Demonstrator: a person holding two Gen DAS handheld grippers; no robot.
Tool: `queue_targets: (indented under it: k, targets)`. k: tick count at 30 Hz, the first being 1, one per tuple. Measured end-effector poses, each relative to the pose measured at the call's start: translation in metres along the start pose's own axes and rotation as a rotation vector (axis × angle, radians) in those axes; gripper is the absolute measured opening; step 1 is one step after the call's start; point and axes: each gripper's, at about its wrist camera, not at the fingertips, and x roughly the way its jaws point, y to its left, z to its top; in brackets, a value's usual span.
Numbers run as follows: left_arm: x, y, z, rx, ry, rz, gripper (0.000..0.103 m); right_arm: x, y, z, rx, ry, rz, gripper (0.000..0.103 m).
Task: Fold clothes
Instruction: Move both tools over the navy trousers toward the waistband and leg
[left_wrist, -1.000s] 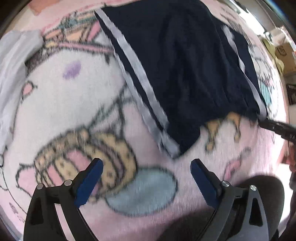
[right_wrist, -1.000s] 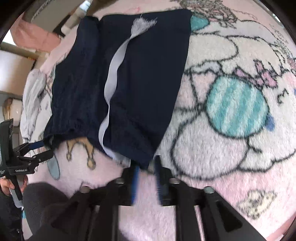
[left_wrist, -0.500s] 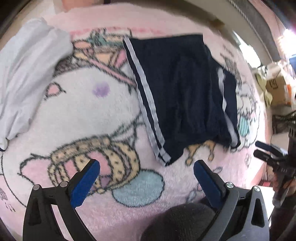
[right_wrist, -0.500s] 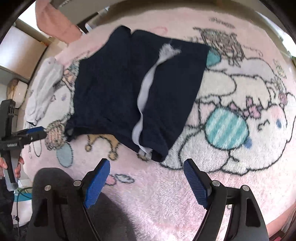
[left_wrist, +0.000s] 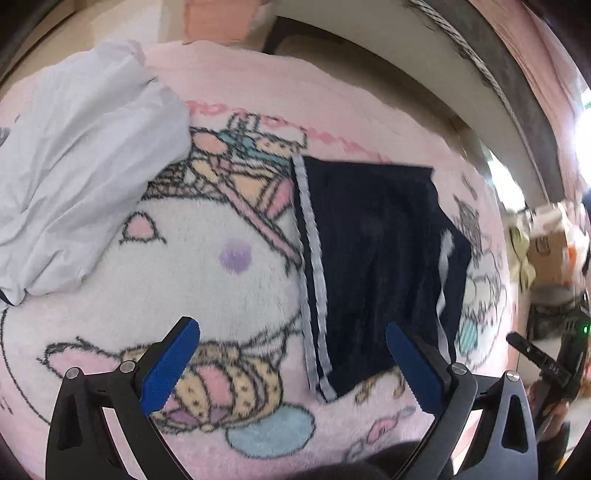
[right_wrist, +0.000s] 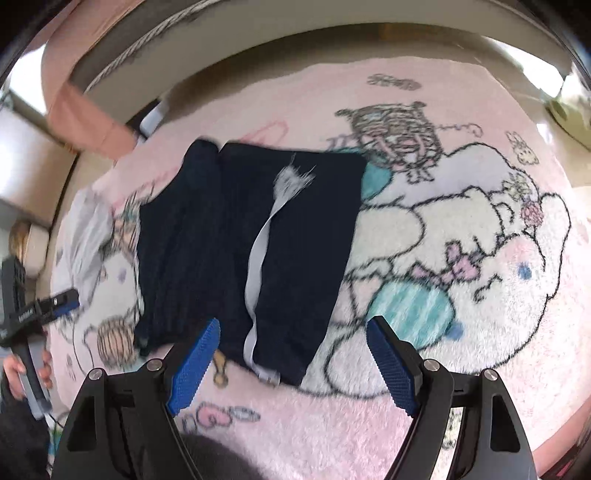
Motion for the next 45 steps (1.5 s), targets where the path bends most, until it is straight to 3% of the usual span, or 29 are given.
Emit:
queue_targets:
  k: [5, 8, 15, 22, 25, 35, 38, 42, 45]
  targets:
    - [0.012, 0.002, 0.015, -0.016, -0.031, 0.037, 0.103, 0.010, -0.015, 0.020, 0.017, -0.018, -0.045, 0.082]
    - [0.017, -0.012, 0.021, 0.040, -0.048, 0.079, 0.103, 0.018, -0.023, 0.033, 0.010, -0.030, -0.065, 0.082]
    - [0.028, -0.090, 0.013, 0.364, -0.110, 0.331, 0.103, 0.033, -0.034, 0.051, 0.029, -0.051, -0.083, 0.082]
    - [0.050, -0.184, -0.040, 0.774, -0.136, 0.475, 0.103, 0.043, -0.036, 0.062, 0.001, -0.077, -0.070, 0.082]
    - [0.061, -0.215, -0.066, 0.897, -0.155, 0.495, 0.103, 0.042, -0.042, 0.069, 0.005, -0.102, -0.048, 0.082]
    - [0.106, -0.294, -0.129, 1.143, -0.145, 0.534, 0.103, 0.038, -0.080, 0.089, 0.052, -0.131, 0.013, 0.082]
    - [0.120, -0.310, -0.156, 1.258, -0.133, 0.579, 0.103, 0.041, -0.090, 0.093, 0.078, -0.120, -0.008, 0.082]
    - [0.137, -0.324, -0.189, 1.393, -0.137, 0.612, 0.103, 0.051, -0.101, 0.096, 0.141, -0.102, 0.055, 0.082]
    - [0.149, -0.327, -0.205, 1.464, -0.190, 0.708, 0.103, 0.058, -0.105, 0.096, 0.189, -0.089, 0.116, 0.082]
